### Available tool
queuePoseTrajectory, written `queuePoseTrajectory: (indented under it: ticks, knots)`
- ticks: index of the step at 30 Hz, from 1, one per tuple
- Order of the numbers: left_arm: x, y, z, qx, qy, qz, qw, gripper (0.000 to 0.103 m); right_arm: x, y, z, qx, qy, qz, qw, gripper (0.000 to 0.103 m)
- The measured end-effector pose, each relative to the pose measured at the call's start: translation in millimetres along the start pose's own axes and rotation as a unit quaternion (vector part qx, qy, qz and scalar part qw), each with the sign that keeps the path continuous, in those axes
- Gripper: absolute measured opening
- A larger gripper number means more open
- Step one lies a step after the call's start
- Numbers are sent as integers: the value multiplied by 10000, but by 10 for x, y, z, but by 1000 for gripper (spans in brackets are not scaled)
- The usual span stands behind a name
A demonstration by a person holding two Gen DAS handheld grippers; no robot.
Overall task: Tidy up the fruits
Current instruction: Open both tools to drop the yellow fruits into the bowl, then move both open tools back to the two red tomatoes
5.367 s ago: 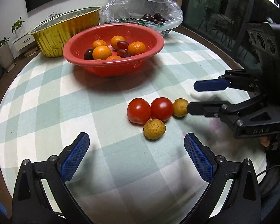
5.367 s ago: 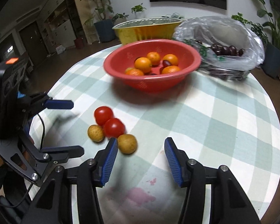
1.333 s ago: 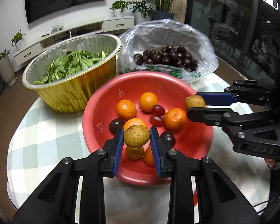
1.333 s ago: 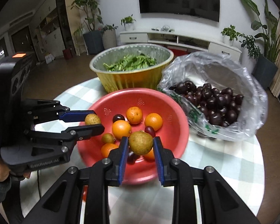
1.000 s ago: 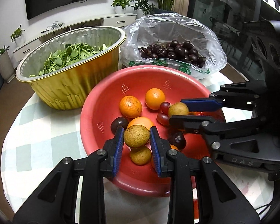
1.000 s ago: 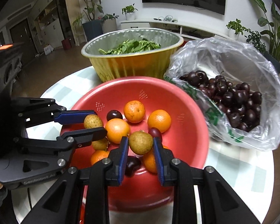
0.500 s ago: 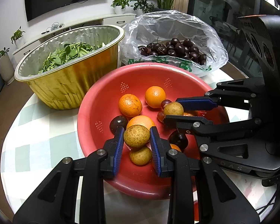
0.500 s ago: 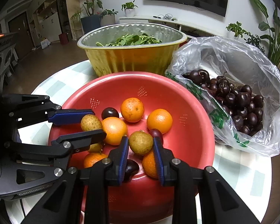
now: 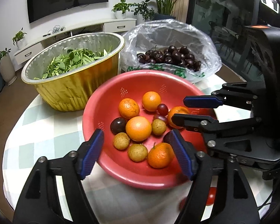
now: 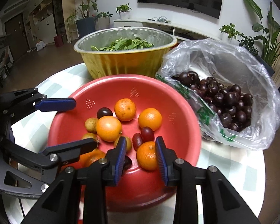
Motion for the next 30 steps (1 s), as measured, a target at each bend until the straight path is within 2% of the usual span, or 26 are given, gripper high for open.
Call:
queuePoseTrajectory:
  ticks: [2,4,6,9,15,18,26,30]
  knots:
    - [120,9,34,7,24,88,10000,80,123,15,-1,-12,-16,116,9999,39]
    - [228,31,50,29,53,169,9998,92,305,48,0,-53,-48,291,9996,44]
    - [364,86,79,60,123,254,9996,93,440,101,-13,-90,-124,390,9991,50]
    - [503,241,131,67,166,206,9996,98,677,296,-92,-41,-352,511,9981,53]
    - [651,733,244,-15,175,-122,9998,98,835,815,-362,294,-858,274,9955,53]
    - [732,954,315,-6,180,-208,9996,98,738,1005,-459,373,-972,9,9946,53]
    - [878,1266,423,30,168,-296,9994,98,495,1058,-555,456,-1095,-291,9925,53]
    - [883,1303,417,32,133,-332,9994,98,404,1079,-590,568,-1047,-421,9920,45]
Point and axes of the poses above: each gripper's, at about its wrist camera, not at the fingertips, and x roughly against the way its jaws point, z to its right, y to its underside, the point moved 6 cm from there along -x, roughly the way its jaws point, and after that the axes turned 6 degrees about y, right-handed, at the moved point
